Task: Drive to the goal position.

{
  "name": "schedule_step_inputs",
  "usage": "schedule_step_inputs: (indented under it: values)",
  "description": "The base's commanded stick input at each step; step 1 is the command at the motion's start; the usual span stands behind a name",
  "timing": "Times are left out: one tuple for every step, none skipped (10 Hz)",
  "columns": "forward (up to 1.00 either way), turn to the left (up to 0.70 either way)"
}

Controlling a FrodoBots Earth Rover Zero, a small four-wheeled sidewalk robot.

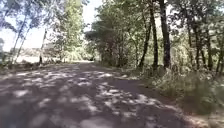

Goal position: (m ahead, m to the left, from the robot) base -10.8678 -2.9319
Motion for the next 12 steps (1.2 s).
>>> schedule_step_inputs:
  values:
    - [0.45,0.00]
    - [0.45,0.00]
    - [0.45,0.00]
    - [0.45,0.00]
    - [0.45,0.00]
    - [0.45,0.00]
    - [0.45,0.00]
    - [0.45,0.00]
    - [0.45,0.00]
    - [0.45,0.00]
    - [0.45,0.00]
    - [0.45,0.00]
